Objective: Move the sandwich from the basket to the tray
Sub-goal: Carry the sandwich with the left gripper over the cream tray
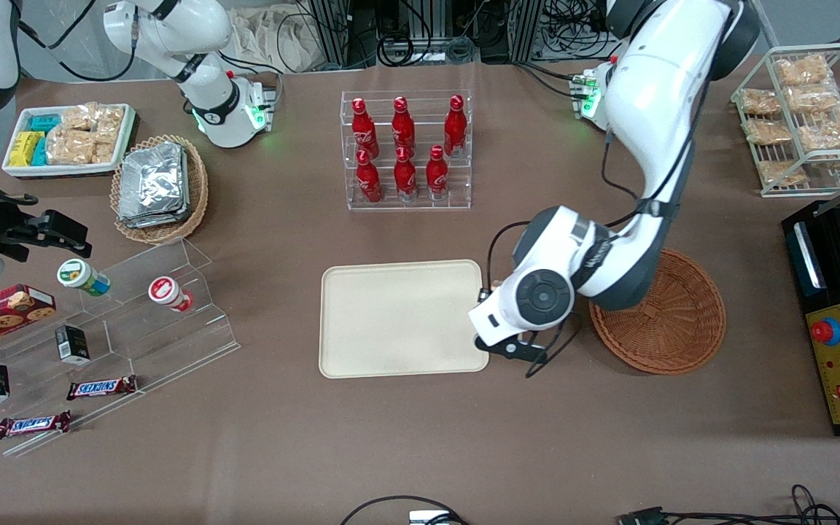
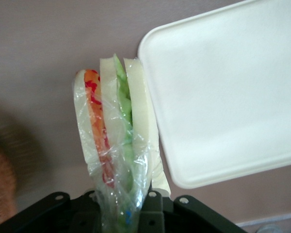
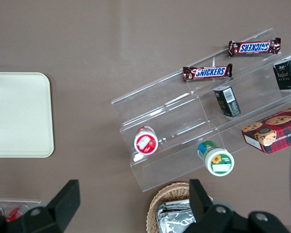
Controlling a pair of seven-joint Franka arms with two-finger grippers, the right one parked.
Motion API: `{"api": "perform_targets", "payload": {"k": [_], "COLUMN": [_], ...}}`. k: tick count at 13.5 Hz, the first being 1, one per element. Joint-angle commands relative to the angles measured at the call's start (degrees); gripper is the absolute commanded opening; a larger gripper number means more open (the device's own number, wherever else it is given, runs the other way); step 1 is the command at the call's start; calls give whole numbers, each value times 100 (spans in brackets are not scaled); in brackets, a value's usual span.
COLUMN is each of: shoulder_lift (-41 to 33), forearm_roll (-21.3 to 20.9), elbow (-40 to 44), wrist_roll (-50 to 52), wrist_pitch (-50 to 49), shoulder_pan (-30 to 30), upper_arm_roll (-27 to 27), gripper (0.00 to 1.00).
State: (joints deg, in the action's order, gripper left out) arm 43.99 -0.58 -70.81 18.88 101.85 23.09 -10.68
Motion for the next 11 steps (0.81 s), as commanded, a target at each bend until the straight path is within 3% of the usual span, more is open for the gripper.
{"api": "perform_targets", "payload": {"k": [1,7,11], "shoulder_lift": [398,777,804], "forearm_roll": [-3,23,260], "elbow": [270,261,252], "wrist_roll": [335,731,749], "wrist_pitch": [308,687,713], "shoulder_pan": [222,284,293], "upper_arm_roll": [39,-101,-101], "gripper": [0,0,0]}}
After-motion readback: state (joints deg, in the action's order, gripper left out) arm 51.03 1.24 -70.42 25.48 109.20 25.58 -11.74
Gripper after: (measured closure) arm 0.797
